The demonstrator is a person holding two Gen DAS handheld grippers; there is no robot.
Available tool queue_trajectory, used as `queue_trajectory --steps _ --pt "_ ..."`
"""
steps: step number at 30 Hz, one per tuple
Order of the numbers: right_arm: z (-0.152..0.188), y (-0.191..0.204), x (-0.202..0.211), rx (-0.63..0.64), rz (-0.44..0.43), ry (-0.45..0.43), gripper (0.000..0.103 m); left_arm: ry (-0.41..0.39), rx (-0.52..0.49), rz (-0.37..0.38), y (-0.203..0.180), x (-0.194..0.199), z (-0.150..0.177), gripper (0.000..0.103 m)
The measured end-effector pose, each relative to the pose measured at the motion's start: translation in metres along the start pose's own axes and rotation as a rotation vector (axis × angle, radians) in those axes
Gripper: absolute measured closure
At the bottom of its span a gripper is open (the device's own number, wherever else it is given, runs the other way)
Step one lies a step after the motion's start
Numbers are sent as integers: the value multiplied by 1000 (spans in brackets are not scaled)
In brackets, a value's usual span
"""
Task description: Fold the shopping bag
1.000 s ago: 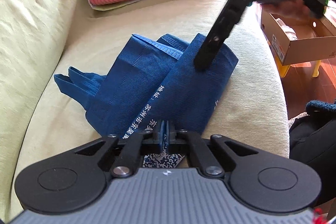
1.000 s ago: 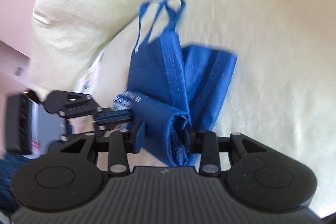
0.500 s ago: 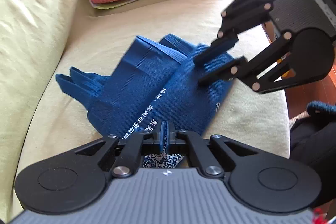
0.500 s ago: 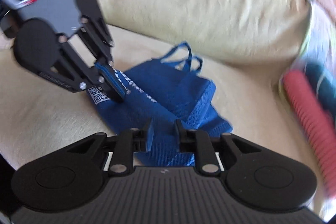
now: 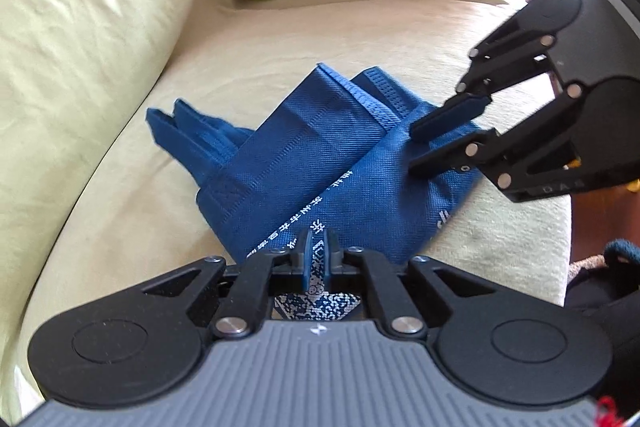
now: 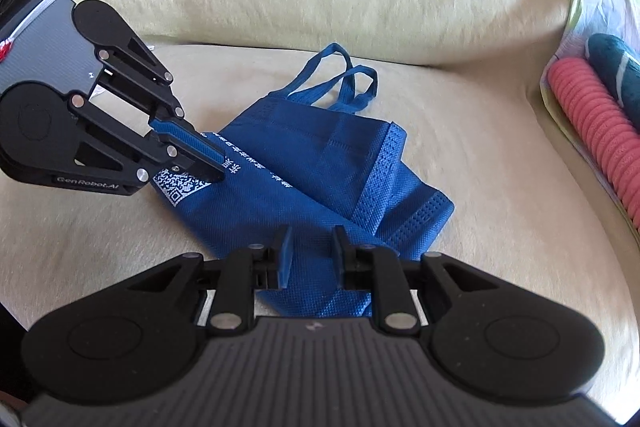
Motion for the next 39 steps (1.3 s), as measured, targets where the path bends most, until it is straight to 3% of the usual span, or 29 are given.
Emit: queue_trajectory --steps 15,23,27,30,31,34,39 --pt "1 -1 -7 -17 -31 -1 86 17 78 -2 2 2 7 100" --pt "2 -1 -9 -27 -36 -5 86 17 34 -35 -3 11 17 99" --pt "3 -1 -9 -32 -41 -11 86 -1 -77 -116 -6 23 37 94" --pt "3 -2 -9 -34 -46 -13 86 -28 -208 -161 -17 29 49 71" --pt "3 -2 -9 -35 -50 -14 86 -31 -298 -181 -25 29 56 65" --pt "4 -3 -9 -35 -57 -13 86 -31 -520 -270 -41 22 69 62" --pt "4 -3 -10 -30 -62 -12 86 -34 -733 -412 -39 1 69 61"
Point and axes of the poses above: each gripper's, at about its wrist camera, not at the fingertips, and x roughly against the way its jaws point, y to its left, z to its underside, the point moved 10 cm from there along -x, roughly the way its jaws point, and after that the axes turned 10 degrees about y, right-handed, at the moved point
